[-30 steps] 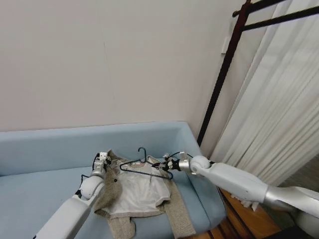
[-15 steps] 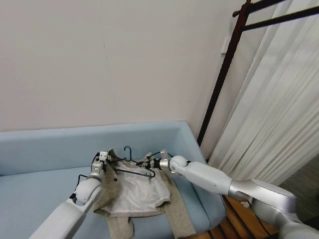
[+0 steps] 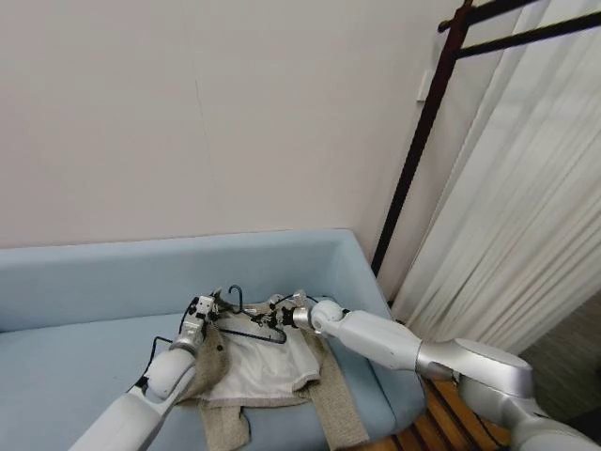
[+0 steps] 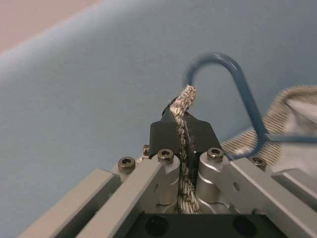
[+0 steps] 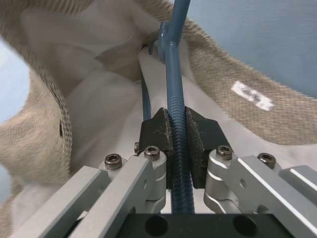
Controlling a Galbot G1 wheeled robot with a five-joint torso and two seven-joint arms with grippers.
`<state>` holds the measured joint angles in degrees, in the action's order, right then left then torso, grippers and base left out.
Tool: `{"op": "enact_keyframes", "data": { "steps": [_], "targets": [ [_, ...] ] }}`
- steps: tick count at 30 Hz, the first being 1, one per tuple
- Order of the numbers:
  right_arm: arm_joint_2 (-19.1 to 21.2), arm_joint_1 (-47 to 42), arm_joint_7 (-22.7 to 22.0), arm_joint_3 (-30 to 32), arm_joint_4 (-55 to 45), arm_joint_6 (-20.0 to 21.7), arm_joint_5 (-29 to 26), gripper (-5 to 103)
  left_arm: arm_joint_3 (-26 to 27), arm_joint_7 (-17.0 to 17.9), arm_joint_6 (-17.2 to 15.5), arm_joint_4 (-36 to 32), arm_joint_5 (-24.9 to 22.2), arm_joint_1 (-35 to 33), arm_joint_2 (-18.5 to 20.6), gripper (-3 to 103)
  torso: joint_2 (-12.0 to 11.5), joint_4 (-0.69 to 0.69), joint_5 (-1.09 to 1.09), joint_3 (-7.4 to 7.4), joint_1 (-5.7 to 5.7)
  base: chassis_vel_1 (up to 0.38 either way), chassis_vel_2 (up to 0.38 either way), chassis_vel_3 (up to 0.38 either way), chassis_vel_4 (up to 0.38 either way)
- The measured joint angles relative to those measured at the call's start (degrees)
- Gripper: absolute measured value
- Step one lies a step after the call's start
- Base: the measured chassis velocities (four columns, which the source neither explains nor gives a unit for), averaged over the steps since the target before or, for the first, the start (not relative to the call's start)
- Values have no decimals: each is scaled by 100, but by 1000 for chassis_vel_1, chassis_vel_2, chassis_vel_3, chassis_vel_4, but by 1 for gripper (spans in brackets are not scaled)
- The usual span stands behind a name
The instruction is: Pick up the clothes from the sofa and hang them on the clothes hanger.
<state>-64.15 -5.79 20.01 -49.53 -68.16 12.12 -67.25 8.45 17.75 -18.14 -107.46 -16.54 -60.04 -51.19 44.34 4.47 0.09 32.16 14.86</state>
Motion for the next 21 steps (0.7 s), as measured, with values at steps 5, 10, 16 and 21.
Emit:
{"op": "enact_keyframes", "data": {
  "steps": [5, 10, 16, 21],
  "targets": [
    [20, -63, -291, 44, 43, -139, 19, 8, -299, -6, 118, 163, 129, -92, -4, 2, 0, 0, 0, 0, 0, 0, 0, 0, 0],
    [-18, -106, -382, 34, 84, -191, 103, 8, -416, -5, 200, 433, 232, -84, -102, 2, 0, -1, -2, 0, 0, 0, 0, 0, 0],
    [-259, -133, -275, 73, 470, -252, 212, 8, -641, -8, 222, 622, 337, -37, -228, 2, 0, 0, -1, 0, 0, 0, 0, 0, 0],
    [-443, -124, -93, 57, 764, -259, 266, 8, -859, -5, 238, 702, 406, 27, -301, 2, -1, 2, -2, 0, 0, 0, 0, 0, 0]
  ]
}}
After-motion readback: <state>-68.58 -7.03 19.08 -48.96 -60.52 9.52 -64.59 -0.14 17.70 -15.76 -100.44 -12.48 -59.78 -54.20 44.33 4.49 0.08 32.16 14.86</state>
